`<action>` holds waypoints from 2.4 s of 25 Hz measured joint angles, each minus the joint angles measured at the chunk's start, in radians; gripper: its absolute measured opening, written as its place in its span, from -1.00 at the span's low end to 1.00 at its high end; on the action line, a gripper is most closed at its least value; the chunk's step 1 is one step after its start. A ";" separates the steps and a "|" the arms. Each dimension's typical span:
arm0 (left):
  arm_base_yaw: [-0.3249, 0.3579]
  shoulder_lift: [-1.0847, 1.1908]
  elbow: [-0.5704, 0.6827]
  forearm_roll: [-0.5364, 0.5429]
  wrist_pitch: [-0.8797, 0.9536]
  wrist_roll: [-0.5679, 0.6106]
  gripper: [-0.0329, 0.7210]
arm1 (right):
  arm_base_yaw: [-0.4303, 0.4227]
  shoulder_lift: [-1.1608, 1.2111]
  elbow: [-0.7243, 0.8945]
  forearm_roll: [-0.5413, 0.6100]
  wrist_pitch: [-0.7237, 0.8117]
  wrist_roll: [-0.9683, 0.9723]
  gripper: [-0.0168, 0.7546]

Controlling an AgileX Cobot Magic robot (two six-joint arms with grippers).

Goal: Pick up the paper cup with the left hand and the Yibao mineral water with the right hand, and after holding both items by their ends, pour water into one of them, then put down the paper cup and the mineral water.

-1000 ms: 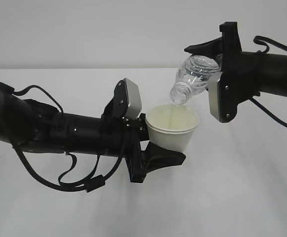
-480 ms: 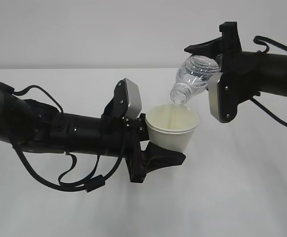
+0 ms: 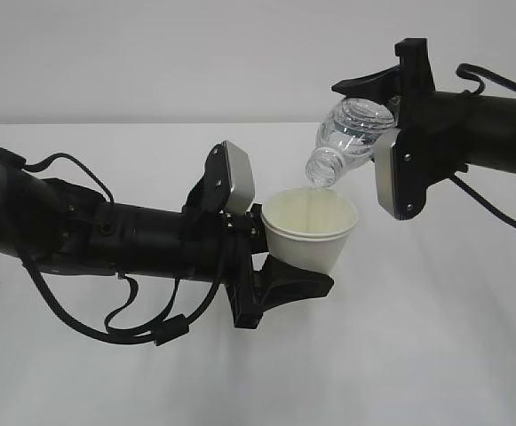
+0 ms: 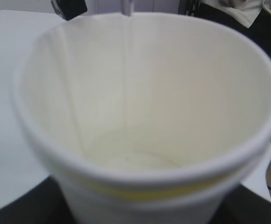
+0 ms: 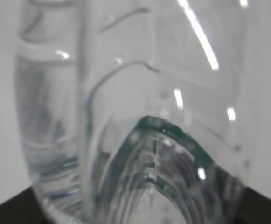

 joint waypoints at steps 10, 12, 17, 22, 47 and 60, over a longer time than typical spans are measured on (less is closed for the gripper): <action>0.000 0.000 0.000 0.000 0.001 0.000 0.23 | 0.000 0.000 0.000 0.003 -0.002 -0.017 0.24; 0.000 0.000 0.000 0.000 0.001 0.000 0.23 | 0.000 0.000 0.000 0.003 -0.002 -0.017 0.24; 0.000 0.000 0.000 0.000 0.002 0.000 0.23 | 0.000 0.000 0.000 0.003 -0.004 -0.019 0.24; 0.000 0.000 0.000 0.000 0.002 0.000 0.23 | 0.000 0.000 0.000 0.003 -0.004 -0.023 0.24; 0.000 0.000 0.000 0.002 0.001 0.000 0.23 | 0.000 0.000 0.000 0.009 -0.004 -0.061 0.24; 0.000 0.000 0.000 0.006 -0.018 0.000 0.23 | 0.000 0.000 0.000 0.012 -0.005 -0.066 0.24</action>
